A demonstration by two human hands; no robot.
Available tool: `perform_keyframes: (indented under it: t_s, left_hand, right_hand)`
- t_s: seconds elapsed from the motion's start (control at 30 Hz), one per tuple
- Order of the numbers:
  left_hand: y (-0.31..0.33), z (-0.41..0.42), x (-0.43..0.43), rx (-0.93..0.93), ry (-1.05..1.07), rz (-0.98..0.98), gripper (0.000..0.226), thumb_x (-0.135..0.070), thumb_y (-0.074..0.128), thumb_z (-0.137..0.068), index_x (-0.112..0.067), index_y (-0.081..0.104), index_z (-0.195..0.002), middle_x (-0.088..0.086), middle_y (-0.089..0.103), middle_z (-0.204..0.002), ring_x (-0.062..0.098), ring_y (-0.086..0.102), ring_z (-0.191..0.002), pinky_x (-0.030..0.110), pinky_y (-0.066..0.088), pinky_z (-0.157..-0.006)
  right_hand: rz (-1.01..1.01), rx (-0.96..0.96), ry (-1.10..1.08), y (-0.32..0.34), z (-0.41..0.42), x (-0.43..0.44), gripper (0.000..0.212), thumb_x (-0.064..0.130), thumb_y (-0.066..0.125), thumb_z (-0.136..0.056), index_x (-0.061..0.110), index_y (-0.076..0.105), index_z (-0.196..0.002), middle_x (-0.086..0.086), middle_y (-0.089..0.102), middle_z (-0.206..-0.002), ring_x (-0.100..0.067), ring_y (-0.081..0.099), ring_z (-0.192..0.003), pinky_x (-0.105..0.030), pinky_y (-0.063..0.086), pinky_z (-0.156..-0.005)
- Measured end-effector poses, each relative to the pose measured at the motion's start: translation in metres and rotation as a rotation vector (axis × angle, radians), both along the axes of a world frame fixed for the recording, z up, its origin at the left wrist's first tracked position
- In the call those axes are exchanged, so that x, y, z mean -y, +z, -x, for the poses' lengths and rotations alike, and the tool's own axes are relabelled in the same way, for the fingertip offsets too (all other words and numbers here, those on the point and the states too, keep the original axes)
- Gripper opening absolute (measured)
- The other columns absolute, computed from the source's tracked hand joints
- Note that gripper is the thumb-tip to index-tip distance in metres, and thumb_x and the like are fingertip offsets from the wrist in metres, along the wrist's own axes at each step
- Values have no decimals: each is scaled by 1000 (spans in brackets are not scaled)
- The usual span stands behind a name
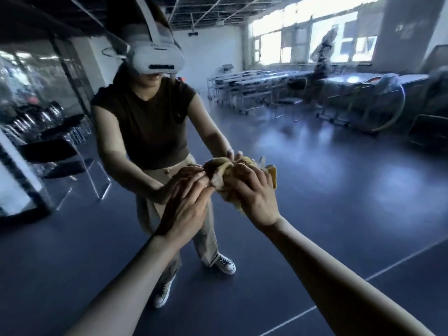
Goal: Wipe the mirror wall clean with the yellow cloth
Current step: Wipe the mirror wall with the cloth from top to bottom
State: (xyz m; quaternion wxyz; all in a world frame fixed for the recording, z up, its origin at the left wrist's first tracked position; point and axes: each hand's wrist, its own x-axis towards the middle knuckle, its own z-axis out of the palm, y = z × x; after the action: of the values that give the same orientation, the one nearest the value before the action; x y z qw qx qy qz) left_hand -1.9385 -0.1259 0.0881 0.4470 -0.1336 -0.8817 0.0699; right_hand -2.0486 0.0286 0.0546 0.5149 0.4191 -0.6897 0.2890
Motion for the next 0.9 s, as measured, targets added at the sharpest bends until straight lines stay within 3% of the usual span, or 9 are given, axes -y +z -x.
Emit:
perform_keyframes:
  t_s: [0.13,0.37,0.53,0.6,0.7,0.77,0.9]
  left_hand:
    - [-9,10,7,-125,-3,98,31,0,45,-80,-1,66,-102,14,64,-114,27,46,-119,45,35,-102]
    - [-29,17,21,-211,8,204,40,0,47,-77,-4,62,-114,11,59,-127,24,40,-128,41,24,-112]
    - [-61,14,25,-312,46,223,42,-11,40,-82,-3,63,-116,11,58,-128,23,40,-125,41,27,-108]
    - [-82,10,24,-339,84,216,43,-15,38,-81,-3,63,-114,10,59,-127,22,41,-124,38,26,-108]
    - [-109,1,21,-379,155,191,44,-21,36,-83,-7,62,-115,8,57,-129,23,45,-125,34,23,-109]
    - [-127,-5,22,-402,189,164,42,-22,38,-88,-10,56,-124,5,48,-139,21,37,-132,33,18,-112]
    - [-155,-16,21,-406,311,179,46,-36,47,-92,-16,46,-133,0,31,-149,17,19,-139,32,9,-113]
  right_hand:
    - [-73,-19,-73,-27,8,-3,45,16,62,-89,30,47,-129,-4,38,-140,-28,43,-122,-42,35,-98]
    - [136,18,-73,-52,-4,21,40,37,52,-91,29,46,-130,-7,42,-135,-30,47,-116,-45,44,-87]
    - [280,26,-44,-79,-15,47,45,48,40,-95,22,62,-124,-16,55,-129,-37,56,-106,-46,46,-84]
    - [319,-7,-22,-96,-18,55,46,45,44,-90,21,64,-123,-15,56,-127,-36,54,-106,-48,46,-84]
    - [385,-82,-8,-121,-21,65,45,31,51,-80,26,63,-123,-10,58,-124,-31,50,-106,-44,44,-82]
    - [402,-103,-28,-135,-24,71,45,33,48,-81,29,61,-124,-7,58,-124,-29,48,-106,-43,42,-80]
    - [299,-109,-89,-152,-28,69,47,40,36,-93,36,43,-139,-1,40,-146,-24,36,-128,-39,29,-97]
